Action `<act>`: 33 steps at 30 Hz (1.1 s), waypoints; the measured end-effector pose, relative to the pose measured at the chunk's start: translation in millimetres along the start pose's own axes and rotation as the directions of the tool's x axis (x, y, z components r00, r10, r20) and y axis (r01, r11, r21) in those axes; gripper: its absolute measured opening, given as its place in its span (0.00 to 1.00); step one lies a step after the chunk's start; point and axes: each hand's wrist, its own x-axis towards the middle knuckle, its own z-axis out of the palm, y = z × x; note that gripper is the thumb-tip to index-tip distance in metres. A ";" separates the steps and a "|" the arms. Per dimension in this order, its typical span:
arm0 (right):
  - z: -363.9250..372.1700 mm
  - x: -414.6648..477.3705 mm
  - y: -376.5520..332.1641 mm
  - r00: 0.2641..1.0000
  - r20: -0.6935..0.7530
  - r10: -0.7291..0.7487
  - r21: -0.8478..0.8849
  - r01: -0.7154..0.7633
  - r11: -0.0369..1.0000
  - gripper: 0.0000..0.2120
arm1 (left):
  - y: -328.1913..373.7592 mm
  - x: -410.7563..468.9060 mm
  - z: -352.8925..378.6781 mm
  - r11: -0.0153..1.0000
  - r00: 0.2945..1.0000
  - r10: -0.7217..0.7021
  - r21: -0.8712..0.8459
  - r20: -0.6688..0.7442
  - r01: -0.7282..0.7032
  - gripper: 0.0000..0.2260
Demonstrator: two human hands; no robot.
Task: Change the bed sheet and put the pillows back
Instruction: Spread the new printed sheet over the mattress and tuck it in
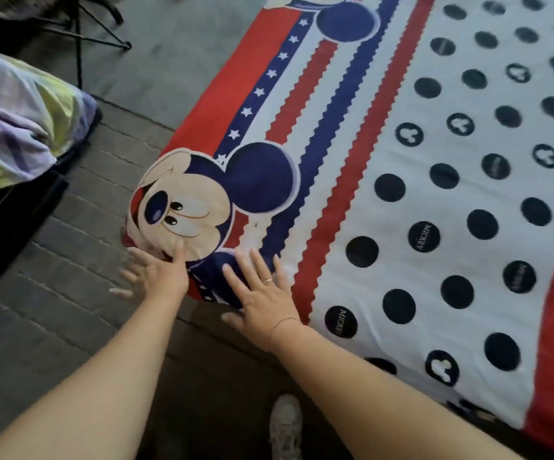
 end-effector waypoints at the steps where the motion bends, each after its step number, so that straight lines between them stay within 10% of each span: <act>1: 1.7 -21.8 -3.0 1.000 0.008 -0.010 0.087 0.010 0.996 0.35 | -1.4 -18.4 4.7 0.996 0.994 0.067 0.064 -0.085 -0.062 0.39; 6: 24.0 -162.9 18.0 0.912 0.042 0.407 0.447 -0.381 0.809 0.31 | 24.0 -152.9 53.1 0.836 0.839 0.540 0.155 -0.069 -0.526 0.36; 10: 35.0 -262.0 87.5 0.553 -0.059 0.831 0.600 -0.646 0.472 0.33 | 70.5 -264.3 97.9 0.606 0.639 0.747 0.210 0.182 -0.768 0.35; 15: 9.5 -352.3 208.5 0.091 -0.127 0.988 0.628 -0.763 0.151 0.33 | 124.9 -368.0 144.0 0.343 0.409 0.839 0.233 0.360 -0.910 0.33; 19: 3.2 -402.3 292.0 0.004 -0.017 1.000 0.575 -0.818 0.013 0.34 | 139.4 -410.9 191.3 0.201 0.299 0.832 0.248 0.467 -0.948 0.32; 27: 99.3 -448.2 245.1 0.259 0.248 0.933 0.502 -0.858 0.105 0.39 | 47.2 -425.2 234.7 0.626 0.673 0.656 0.252 0.343 -0.738 0.42; 31: 105.4 -458.2 243.9 0.046 0.502 0.864 0.796 -0.414 -0.441 0.35 | 80.5 -464.6 223.2 0.919 0.883 0.388 -0.182 0.263 -0.349 0.40; 33: 87.8 -461.0 268.5 -0.109 0.582 0.805 0.802 -0.082 -0.591 0.33 | 110.7 -481.7 221.9 0.899 0.950 0.202 -0.430 0.237 -0.084 0.36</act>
